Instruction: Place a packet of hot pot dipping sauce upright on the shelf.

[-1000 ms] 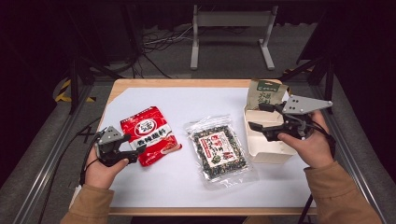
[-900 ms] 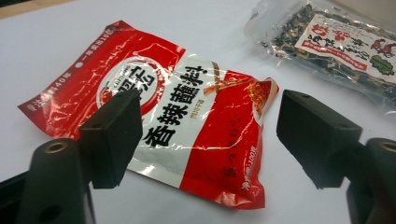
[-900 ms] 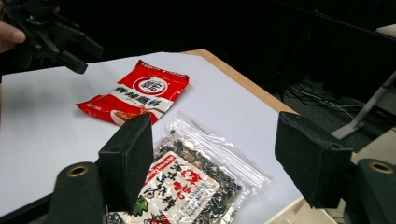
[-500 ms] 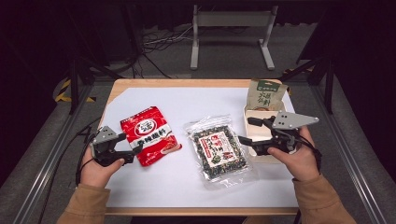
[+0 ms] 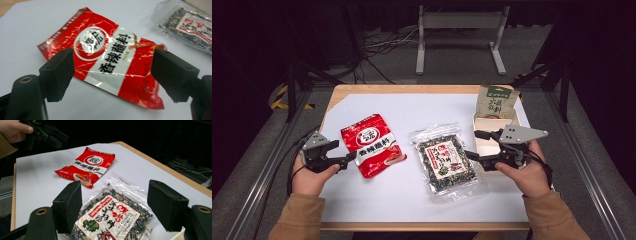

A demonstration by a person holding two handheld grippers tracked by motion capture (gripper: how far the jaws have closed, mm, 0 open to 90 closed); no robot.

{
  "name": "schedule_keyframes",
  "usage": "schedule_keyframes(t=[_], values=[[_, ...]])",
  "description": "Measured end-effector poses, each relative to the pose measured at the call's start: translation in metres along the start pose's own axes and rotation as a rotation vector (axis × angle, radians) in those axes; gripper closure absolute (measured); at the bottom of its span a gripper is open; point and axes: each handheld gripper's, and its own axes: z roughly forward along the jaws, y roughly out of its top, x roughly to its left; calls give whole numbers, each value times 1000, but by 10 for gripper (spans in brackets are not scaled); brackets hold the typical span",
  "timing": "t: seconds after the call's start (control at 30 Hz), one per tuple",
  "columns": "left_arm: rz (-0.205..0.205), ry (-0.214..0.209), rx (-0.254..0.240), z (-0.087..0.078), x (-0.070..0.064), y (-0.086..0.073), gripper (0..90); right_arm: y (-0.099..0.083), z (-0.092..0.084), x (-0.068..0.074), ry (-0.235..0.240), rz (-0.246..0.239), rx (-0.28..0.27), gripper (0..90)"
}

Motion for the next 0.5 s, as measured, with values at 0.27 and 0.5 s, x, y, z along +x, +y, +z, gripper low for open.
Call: schedule_keyframes(t=[0.27,0.5], values=[[-81,45,-24,22,24,3,168,-4,3,6,0,-8,21,290],[-99,70,-41,41,42,4,210,-8,-1,7,-7,-5,25,290]])
